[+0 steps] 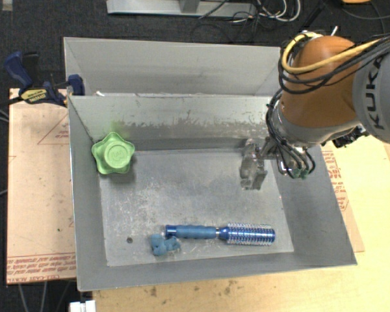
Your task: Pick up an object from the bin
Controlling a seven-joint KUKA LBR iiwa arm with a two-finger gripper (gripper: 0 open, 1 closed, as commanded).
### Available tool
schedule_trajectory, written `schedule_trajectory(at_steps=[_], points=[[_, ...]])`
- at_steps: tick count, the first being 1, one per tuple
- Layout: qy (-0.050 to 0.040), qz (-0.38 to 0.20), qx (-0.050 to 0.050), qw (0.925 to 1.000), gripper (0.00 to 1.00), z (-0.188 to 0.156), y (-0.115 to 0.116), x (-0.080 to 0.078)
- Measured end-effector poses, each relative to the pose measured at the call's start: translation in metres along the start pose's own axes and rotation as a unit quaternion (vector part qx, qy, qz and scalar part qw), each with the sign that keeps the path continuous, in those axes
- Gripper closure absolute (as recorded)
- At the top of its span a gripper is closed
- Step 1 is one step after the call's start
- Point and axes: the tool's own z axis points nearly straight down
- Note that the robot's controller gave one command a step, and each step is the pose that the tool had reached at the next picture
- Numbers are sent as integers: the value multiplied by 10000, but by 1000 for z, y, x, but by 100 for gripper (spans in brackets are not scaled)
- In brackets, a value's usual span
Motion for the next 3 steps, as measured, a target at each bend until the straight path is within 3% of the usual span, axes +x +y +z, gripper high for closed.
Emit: schedule_trajectory(at_steps=[1,2,3], points=[[78,566,9,9984,100,72,-7,26],[47,560,8,9984,0,69,-7,24],[38,371,6,9993,0,165,-19,66]])
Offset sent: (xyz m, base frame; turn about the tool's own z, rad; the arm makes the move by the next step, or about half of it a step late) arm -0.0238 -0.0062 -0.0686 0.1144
